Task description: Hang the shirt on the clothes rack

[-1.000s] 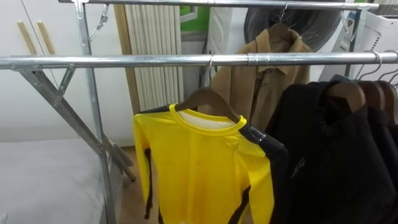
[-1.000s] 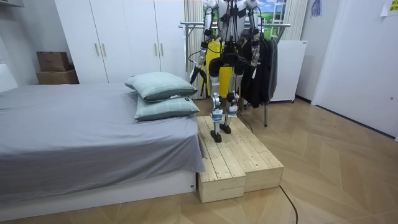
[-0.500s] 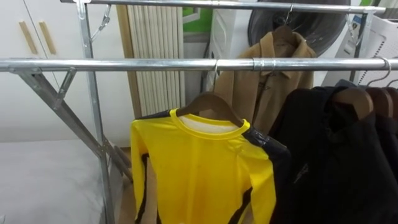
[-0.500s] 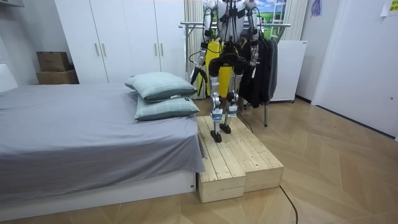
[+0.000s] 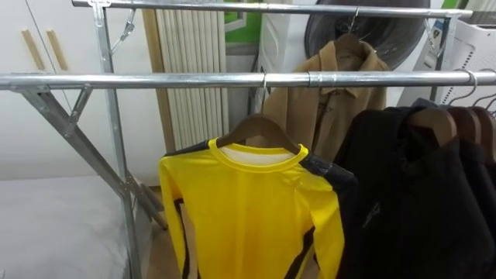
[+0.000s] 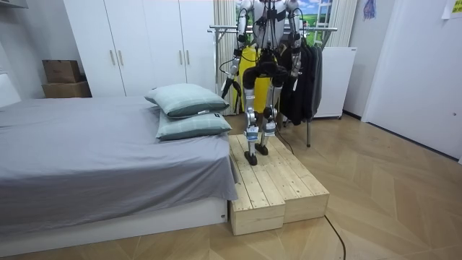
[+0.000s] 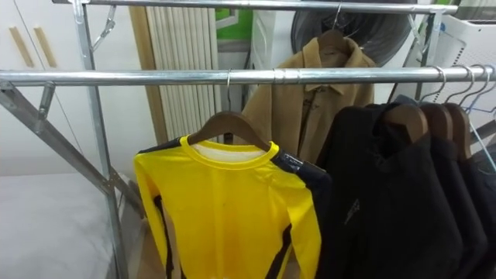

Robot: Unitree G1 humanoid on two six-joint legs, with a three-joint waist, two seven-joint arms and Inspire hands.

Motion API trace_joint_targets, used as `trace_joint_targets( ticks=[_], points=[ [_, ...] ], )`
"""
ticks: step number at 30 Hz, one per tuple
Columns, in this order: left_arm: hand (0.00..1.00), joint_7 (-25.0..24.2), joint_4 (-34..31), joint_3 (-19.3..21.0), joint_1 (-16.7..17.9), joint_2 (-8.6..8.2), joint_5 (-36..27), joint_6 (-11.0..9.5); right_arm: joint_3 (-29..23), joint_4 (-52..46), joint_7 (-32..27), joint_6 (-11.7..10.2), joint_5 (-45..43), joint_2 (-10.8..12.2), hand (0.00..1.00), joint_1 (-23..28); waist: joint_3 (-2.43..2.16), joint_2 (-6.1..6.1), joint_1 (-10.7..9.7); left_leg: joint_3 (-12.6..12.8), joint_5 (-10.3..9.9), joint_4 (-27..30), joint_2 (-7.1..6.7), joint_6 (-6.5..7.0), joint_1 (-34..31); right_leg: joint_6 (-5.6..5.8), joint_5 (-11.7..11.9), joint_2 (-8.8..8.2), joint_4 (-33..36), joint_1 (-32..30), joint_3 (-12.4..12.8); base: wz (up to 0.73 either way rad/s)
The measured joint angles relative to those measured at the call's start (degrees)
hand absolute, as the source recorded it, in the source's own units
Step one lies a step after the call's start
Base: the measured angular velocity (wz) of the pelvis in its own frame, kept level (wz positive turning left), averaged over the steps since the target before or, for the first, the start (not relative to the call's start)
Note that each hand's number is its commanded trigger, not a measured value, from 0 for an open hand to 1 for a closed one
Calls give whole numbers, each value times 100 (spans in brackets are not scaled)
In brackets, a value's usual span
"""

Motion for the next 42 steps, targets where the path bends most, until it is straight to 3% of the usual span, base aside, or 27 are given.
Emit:
trace_joint_targets(
  ticks=[6,8,9,10,11,13,14,15,17,20,21,23,25,26,27,32,35,36,37,38,39,40,41,42],
  points=[
    [0,22,-58,15,-9,0,17,-14,1,-36,17,41,-20,-5,0,-63,-2,13,36,7,-5,-80,48,-9,-14,37,31,-8,10,-35,-82,1],
    [0,66,-84,3,-10,0,28,-28,-4,-35,57,67,-14,-7,0,-79,-3,25,52,14,-6,-86,94,-11,-17,79,5,-90,26,-70,-449,4],
    [0,107,-78,-4,28,-4,28,-43,-28,-34,59,73,-14,-19,0,-80,-3,57,156,45,-25,-75,141,-26,7,104,-180,-290,164,-129,-1171,-16],
    [0,174,-72,-15,24,-5,73,-47,-24,-35,57,69,-15,-34,0,-92,-1,67,278,115,-98,21,157,-53,19,118,-502,-608,474,-283,-2055,-20],
    [0,184,-68,-17,24,-2,85,-46,-13,-35,53,66,-14,-38,0,-98,4,66,299,99,-145,102,153,-64,8,141,-627,-706,606,-320,-2272,3],
    [0,183,-52,-21,39,-41,113,-39,55,-36,47,46,-6,-60,0,-120,9,103,319,-96,-198,354,120,-93,-98,68,-738,-706,606,-258,-2229,30],
    [0,182,-53,-19,45,-61,113,-41,85,-35,41,46,-7,-65,0,-147,15,130,340,-151,-196,392,118,-91,-121,41,-717,-706,564,-229,-2229,15],
    [0,183,-20,-2,84,-97,131,-48,146,-20,37,40,-37,-62,0,-221,33,188,359,-228,-183,487,123,-114,-145,-97,-633,-706,467,-148,-2234,10],
    [0,184,72,-4,122,-162,128,-45,177,-19,40,0,-222,-47,0,-271,54,263,370,-350,-160,681,126,-159,-269,-137,-604,-755,344,-68,-2373,29],
    [0,184,56,-9,133,-262,127,-46,195,-20,38,-23,-437,-65,0,-289,46,379,328,-307,-115,737,139,-234,-476,-121,-629,-862,309,-110,-2710,66],
    [0,185,46,5,126,-267,132,-43,193,-14,38,-22,-431,-62,0,-307,45,417,312,-260,-102,713,157,-253,-531,-137,-653,-932,304,-124,-2988,87],
    [0,195,4,32,115,-263,120,-20,150,35,42,-20,-480,-57,0,-346,39,412,261,-151,-36,622,170,-349,-591,-126,-710,-1041,278,-82,-3348,108],
    [0,204,-4,43,100,-264,114,-9,43,66,45,-4,-512,-60,0,-345,36,372,262,118,27,598,198,-361,-615,-114,-817,-1157,308,-15,-3723,107],
    [0,206,-5,40,101,-265,114,10,28,72,44,-3,-525,-65,0,-342,40,324,279,411,54,616,240,-365,-634,-79,-908,-1220,310,15,-3928,109],
    [0,211,-4,35,101,-263,114,63,16,80,48,-2,-575,-66,0,-345,26,264,291,661,78,678,284,-372,-684,-8,-999,-1271,313,21,-4081,115],
    [0,152,-6,-14,104,-257,131,122,-32,92,-17,22,-708,-70,0,-448,28,130,275,1370,25,1415,638,-385,-911,-27,-1144,-1470,336,150,-5053,97],
    [0,91,-72,-126,-34,-254,132,121,-114,122,-140,89,-727,-62,0,-445,20,128,230,1689,-110,1531,796,-323,-873,167,-1256,-1538,425,159,-5637,122],
    [0,43,-145,-128,-87,-248,128,120,-146,141,-186,100,-721,-62,0,-448,7,125,222,1909,-205,1400,811,-277,-839,285,-1271,-1567,476,154,-5839,103],
    [0,4,-191,-127,-126,-215,126,124,-176,160,-267,122,-725,-44,0,-492,-6,140,249,2007,-287,1246,856,-306,-844,519,-1330,-1617,632,97,-5994,83],
    [0,1,-202,-120,-130,-190,120,124,-185,157,-303,124,-721,-30,0,-504,-16,144,274,2045,-295,1227,926,-320,-860,673,-1329,-1650,738,63,-6009,63],
    [0,-3,-200,-118,-132,-167,121,130,-176,160,-337,126,-683,-32,0,-483,-23,235,297,1975,-297,1205,1029,-360,-895,733,-1314,-1753,1093,12,-5789,106],
    [0,17,-187,-155,-158,-85,303,169,-191,178,-341,154,-600,-46,0,-351,-40,99,139,1986,-289,1246,1016,-374,-886,489,-1605,-2296,1762,5,-5546,138],
    [0,15,-170,-188,-192,-11,365,181,-205,185,-348,182,-457,-44,0,-281,-27,7,123,2049,-262,1319,1005,-423,-873,594,-1822,-2545,2067,-43,-5302,160],
    [0,31,-178,-184,-229,72,349,203,-216,195,-377,238,-291,-55,0,-260,2,-164,146,2091,-203,1522,947,-523,-903,652,-2067,-2651,2259,-153,-5166,91]
  ],
)
